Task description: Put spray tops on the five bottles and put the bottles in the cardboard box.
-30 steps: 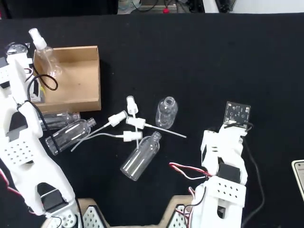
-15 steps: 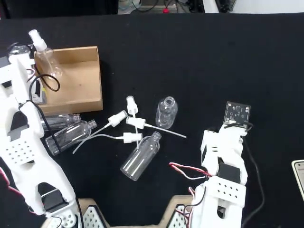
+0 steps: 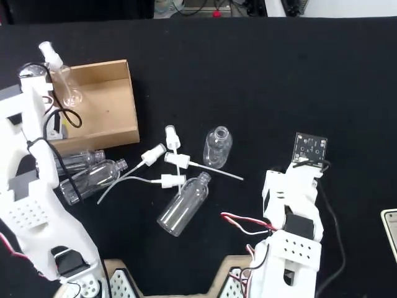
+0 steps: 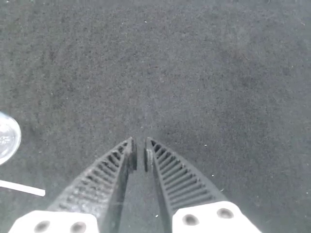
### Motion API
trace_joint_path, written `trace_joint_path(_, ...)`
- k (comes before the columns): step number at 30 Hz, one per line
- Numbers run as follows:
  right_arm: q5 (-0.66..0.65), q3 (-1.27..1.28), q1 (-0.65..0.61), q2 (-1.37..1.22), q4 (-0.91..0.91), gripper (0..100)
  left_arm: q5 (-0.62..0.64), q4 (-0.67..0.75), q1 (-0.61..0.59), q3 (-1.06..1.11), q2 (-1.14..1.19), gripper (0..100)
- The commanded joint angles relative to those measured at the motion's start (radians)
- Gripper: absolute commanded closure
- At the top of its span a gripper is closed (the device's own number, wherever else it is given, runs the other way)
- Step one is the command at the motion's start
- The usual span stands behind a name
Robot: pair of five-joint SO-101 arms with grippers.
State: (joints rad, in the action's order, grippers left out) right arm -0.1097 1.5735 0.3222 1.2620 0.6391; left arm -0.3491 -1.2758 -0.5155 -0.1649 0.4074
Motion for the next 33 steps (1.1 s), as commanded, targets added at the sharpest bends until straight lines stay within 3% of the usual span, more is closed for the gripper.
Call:
trace_joint_path(1,-0.009,-0.004,0.011,0.024,-0.028,95.6,0.011,0.052,0.004,0.012,-0.104,77)
trace_joint_path(4,-0.009,-0.004,0.011,0.024,-0.028,95.6,0.011,0.054,-0.015,-0.016,-0.103,72)
trace_joint_path(13,-0.009,-0.004,0.011,0.024,-0.028,95.6,0.014,0.028,-0.079,-0.13,-0.11,73)
trace_joint_path(22,-0.009,-0.004,0.009,0.024,-0.028,95.6,0.124,-0.305,-0.07,-0.44,-0.11,73)
trace_joint_path(27,-0.009,-0.004,0.009,0.024,-0.028,95.6,0.133,-0.48,0.058,-0.483,-0.11,73)
trace_joint_path(33,-0.009,-0.004,0.012,0.024,-0.028,95.6,0.16,-0.482,0.205,-0.441,-0.11,73)
